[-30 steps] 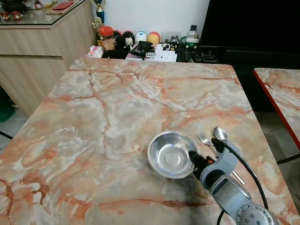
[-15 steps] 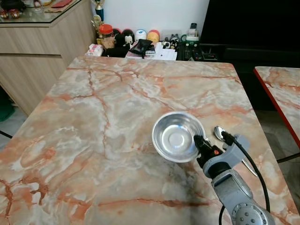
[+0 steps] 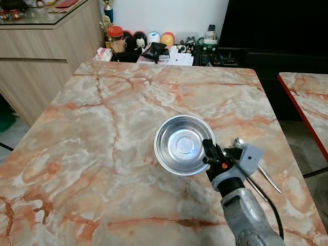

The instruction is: Setting the table

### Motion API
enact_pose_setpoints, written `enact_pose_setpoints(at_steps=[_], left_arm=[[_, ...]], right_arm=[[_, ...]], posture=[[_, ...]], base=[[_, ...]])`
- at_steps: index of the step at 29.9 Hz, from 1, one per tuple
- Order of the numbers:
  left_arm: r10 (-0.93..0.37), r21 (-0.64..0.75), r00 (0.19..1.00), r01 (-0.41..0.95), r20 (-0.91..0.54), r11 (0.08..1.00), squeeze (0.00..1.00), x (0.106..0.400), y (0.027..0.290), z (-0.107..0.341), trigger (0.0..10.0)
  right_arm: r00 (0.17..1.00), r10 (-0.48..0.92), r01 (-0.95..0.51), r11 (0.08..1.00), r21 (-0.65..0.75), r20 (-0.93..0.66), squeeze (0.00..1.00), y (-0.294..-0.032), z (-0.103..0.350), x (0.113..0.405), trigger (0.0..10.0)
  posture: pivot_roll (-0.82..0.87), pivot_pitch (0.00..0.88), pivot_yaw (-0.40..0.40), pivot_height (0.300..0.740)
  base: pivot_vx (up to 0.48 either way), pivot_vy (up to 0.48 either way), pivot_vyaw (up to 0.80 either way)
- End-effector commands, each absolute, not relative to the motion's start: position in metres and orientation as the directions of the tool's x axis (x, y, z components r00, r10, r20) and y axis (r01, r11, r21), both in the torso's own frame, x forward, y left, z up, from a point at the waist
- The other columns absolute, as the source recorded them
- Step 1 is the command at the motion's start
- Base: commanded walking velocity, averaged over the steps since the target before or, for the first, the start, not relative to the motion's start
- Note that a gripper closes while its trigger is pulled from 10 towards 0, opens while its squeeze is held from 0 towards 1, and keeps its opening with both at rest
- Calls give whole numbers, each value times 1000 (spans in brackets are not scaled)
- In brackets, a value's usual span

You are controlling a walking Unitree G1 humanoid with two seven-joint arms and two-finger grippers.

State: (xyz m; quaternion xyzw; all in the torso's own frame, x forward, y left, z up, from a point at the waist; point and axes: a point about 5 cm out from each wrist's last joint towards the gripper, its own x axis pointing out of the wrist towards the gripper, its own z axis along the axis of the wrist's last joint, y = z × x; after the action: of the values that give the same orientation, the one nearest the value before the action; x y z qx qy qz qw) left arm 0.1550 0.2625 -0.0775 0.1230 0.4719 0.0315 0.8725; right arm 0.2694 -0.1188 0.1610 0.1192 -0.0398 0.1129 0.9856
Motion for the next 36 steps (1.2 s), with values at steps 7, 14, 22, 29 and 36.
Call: enact_pose_setpoints(at_steps=[7,14,22,29,36], left_arm=[[178,236,532,43,-828,971,0,143,268,-81,10000],[178,239,545,43,-819,970,0,144,271,-79,10000],[166,234,556,53,-814,971,0,145,268,-79,10000],[165,230,554,50,-816,972,0,143,267,-80,10000],[167,229,546,46,-821,972,0,139,265,-82,10000]], right_arm=[[954,135,-116,990,-84,268,0,-142,178,256,10000],[959,41,-16,996,-89,282,0,-159,171,254,10000],[950,40,-25,998,-54,310,0,-149,175,257,10000],[946,49,-33,998,-54,321,0,-148,177,257,10000],[937,62,-45,997,-58,343,0,-144,179,257,10000]], posture=[[-45,144,11,740],[-49,143,15,740],[-45,142,11,740],[-46,143,7,740],[-45,144,5,740]], base=[[0,0,0],[0,0,0],[0,-173,0],[0,-432,-441],[0,-433,-106]])
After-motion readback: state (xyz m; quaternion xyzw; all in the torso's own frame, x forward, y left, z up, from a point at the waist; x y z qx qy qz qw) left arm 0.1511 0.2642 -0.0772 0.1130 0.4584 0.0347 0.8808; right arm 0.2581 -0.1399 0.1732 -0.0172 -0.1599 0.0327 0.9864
